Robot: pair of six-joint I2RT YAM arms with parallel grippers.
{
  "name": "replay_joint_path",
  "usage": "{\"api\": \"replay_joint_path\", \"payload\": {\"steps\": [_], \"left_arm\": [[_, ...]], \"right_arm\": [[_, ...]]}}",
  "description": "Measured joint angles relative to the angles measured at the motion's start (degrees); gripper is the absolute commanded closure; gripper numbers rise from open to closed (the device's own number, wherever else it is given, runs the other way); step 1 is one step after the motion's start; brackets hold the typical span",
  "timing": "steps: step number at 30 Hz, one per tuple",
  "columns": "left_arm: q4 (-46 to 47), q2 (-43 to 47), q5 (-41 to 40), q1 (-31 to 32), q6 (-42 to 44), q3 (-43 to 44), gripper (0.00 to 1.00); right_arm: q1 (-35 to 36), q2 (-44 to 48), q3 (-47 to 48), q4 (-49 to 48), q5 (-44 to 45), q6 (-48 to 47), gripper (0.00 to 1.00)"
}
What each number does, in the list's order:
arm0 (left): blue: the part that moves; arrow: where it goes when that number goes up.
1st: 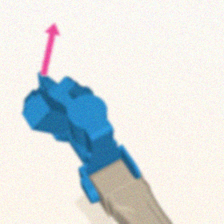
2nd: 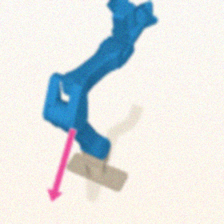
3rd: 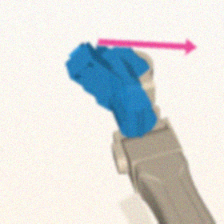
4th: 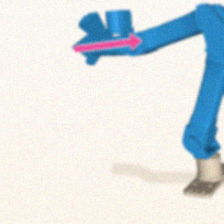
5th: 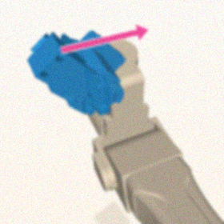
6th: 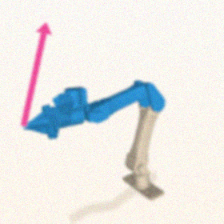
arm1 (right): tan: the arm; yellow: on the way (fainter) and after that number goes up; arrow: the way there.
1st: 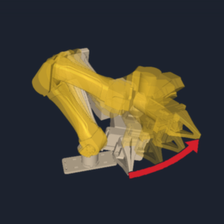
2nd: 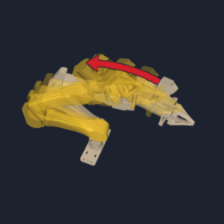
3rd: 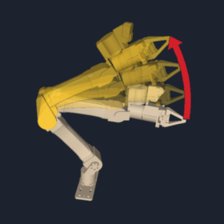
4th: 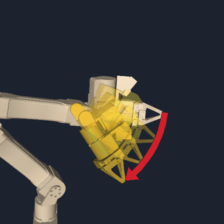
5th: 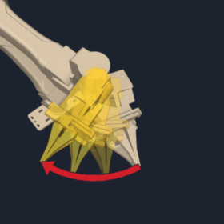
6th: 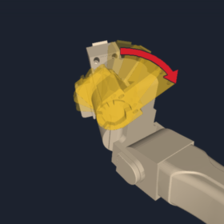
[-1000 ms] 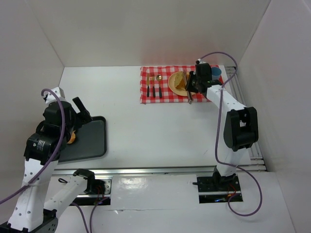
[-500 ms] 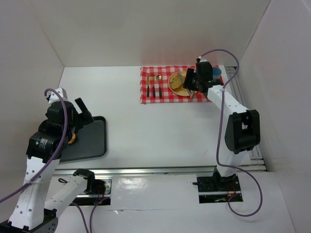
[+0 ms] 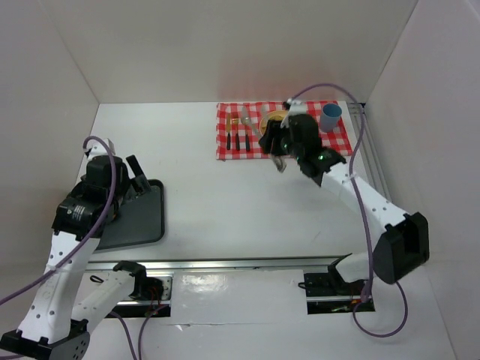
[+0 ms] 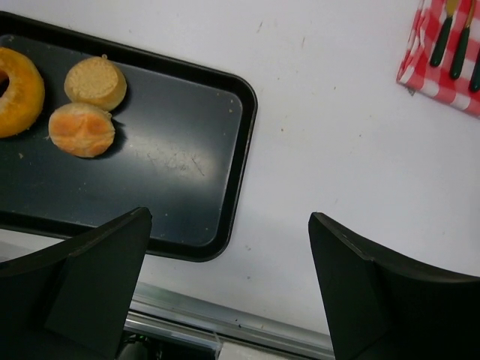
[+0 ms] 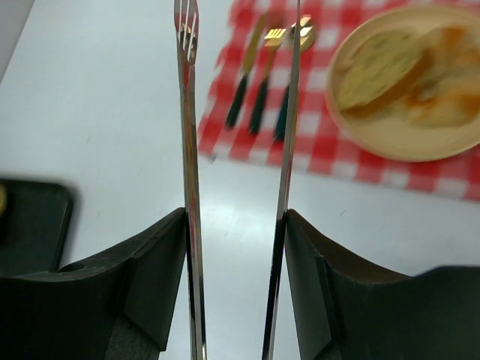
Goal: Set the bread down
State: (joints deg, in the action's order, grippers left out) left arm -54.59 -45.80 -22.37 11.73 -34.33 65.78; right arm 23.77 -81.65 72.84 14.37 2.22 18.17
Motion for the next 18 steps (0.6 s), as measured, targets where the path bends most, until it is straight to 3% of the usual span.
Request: {"api": "replay_joint_path", "payload": {"steps": [6, 12, 15, 18], "left_arm": [[-0.07, -1.42, 1.53, 0.0, 0.07, -1.03, 0.0], [0.17, -1.38, 2.01, 0.0, 1.14, -1.03, 0.0], [0.31, -1.38, 2.58, 0.0, 1.18, -1.03, 0.0], [0.59, -1.38, 2.86, 0.0, 1.18, -1.03, 0.0]], "right_arm": [[12.55, 6.75, -22.84, -9.09, 0.24, 0.66, 0.4], [18.62, -3.58, -25.16, -13.27, 5.55, 1.11, 0.37], [20.41, -7.87, -25.16, -14.91, 7.13, 1.49, 0.29], [21.57, -9.86, -25.07, -15.08, 8.35, 1.99, 0.12]]}}
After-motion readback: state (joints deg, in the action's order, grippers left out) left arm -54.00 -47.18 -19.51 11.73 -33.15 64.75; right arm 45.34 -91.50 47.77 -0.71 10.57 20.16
